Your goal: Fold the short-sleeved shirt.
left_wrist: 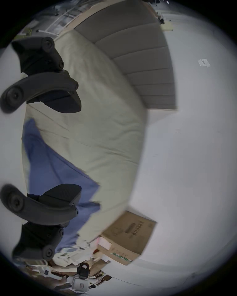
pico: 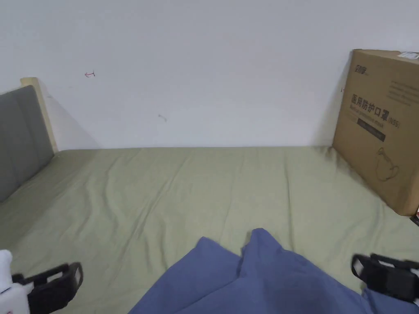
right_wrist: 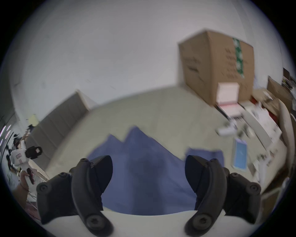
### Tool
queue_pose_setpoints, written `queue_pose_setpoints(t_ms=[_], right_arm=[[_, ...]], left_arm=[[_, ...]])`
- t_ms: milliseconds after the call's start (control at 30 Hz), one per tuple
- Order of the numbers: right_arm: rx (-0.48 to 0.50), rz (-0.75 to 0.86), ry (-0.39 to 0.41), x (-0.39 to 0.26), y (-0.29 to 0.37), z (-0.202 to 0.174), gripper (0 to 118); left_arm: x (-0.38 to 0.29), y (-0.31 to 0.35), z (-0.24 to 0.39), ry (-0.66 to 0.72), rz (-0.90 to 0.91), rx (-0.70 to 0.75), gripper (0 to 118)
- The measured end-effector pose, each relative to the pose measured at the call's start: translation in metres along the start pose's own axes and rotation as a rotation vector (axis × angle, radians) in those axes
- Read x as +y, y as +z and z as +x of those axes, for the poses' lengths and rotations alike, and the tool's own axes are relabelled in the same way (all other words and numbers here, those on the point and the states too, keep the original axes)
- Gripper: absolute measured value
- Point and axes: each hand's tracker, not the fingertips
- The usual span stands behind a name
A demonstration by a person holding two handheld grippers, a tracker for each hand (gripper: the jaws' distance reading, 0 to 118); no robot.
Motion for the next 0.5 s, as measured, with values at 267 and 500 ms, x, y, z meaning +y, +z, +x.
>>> queue_pose_setpoints(t_ms=[267, 500], right_arm=[[0.149, 0.282, -0.066, -0.003, -0.007, -0.054, 0], [0.167, 0.171, 0.137, 0.005, -0.012, -0.067, 0]], left_arm=[[-0.006, 0.023, 0.031, -0.061, 0.103, -0.013, 0], [-0.006, -0.038, -0.055, 0.180, -0.501, -0.017, 0]])
